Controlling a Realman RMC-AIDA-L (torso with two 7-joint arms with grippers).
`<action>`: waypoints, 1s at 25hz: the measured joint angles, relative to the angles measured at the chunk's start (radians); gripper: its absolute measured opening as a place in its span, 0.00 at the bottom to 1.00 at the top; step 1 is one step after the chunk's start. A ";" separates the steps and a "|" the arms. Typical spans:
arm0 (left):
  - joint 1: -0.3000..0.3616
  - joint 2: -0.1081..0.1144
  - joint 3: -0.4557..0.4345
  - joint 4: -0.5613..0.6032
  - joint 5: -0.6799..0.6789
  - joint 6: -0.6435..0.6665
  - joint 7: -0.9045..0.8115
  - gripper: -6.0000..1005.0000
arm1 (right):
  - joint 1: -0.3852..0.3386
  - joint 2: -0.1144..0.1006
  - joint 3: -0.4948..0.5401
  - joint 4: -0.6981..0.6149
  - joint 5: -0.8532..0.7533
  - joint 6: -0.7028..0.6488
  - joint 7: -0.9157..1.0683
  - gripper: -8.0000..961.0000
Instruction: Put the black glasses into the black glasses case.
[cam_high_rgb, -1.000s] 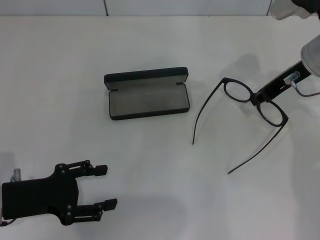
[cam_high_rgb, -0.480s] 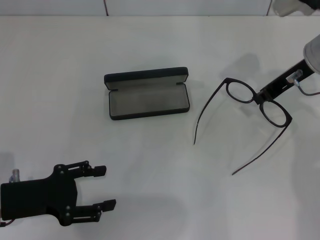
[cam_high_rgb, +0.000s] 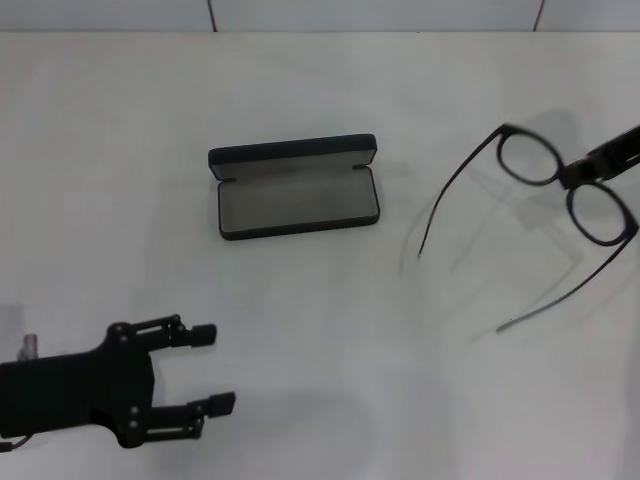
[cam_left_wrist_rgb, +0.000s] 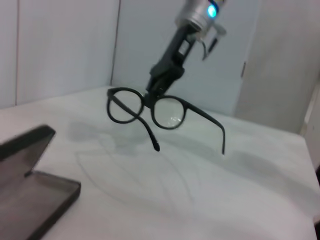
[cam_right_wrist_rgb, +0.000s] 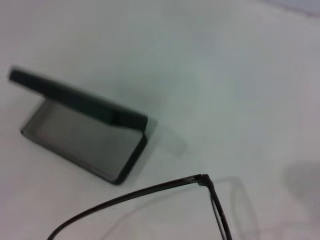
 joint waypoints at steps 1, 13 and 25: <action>-0.001 0.000 -0.010 0.000 -0.007 0.011 -0.009 0.72 | -0.017 -0.009 0.007 -0.011 0.032 -0.008 -0.007 0.06; -0.097 0.008 -0.116 -0.059 -0.052 0.126 -0.249 0.71 | -0.249 0.016 0.013 -0.015 0.469 0.002 -0.488 0.06; -0.275 0.021 -0.107 -0.100 -0.076 0.192 -0.244 0.69 | -0.258 0.034 -0.023 0.150 0.672 0.010 -0.829 0.06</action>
